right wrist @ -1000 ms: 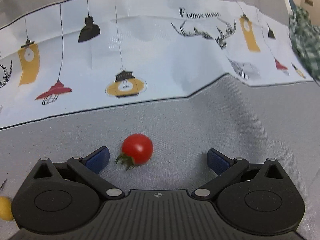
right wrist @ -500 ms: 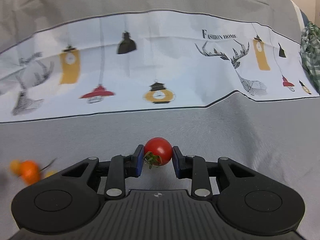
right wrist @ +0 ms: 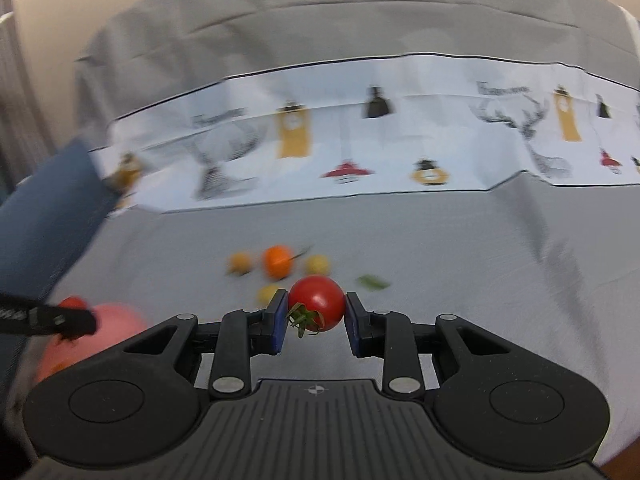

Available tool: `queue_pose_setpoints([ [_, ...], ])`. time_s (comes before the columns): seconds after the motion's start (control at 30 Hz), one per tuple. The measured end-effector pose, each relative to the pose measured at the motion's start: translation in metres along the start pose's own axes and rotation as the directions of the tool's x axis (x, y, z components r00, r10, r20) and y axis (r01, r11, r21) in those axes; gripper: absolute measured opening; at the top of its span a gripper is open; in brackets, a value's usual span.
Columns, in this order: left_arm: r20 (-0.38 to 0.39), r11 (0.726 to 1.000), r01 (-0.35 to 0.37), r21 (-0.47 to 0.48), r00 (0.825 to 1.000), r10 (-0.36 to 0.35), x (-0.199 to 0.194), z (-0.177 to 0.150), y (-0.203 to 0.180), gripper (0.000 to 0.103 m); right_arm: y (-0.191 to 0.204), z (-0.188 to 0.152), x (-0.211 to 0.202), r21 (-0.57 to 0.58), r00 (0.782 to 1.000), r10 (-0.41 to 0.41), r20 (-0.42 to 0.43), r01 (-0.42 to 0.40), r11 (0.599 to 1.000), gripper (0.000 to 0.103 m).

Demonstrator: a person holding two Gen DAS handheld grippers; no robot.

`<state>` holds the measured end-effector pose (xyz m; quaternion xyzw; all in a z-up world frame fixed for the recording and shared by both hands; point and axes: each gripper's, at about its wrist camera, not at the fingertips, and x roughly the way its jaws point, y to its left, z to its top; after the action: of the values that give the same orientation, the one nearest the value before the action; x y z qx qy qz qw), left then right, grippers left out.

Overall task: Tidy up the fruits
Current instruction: 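Close the right tool on a cherry tomato while the left tool grasps another, then carry both held cherry tomatoes over the pink plate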

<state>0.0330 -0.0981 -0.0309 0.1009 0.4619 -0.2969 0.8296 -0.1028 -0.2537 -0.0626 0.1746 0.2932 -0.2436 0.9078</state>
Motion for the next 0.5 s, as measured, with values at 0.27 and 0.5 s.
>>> queue_pose_setpoints([
  [0.27,0.050,0.999,-0.039,-0.033,0.998,0.040,-0.068,-0.051,0.029,0.031,0.063,-0.039,-0.066,-0.075,0.989,0.139,-0.058,-0.143,0.987,0.031],
  [0.5,0.092,0.994,-0.077,-0.075,0.992,0.083,-0.113,-0.091,0.054,0.031,0.098,-0.065,-0.118,-0.190,0.983,0.183,-0.031,-0.185,0.964,0.031],
])
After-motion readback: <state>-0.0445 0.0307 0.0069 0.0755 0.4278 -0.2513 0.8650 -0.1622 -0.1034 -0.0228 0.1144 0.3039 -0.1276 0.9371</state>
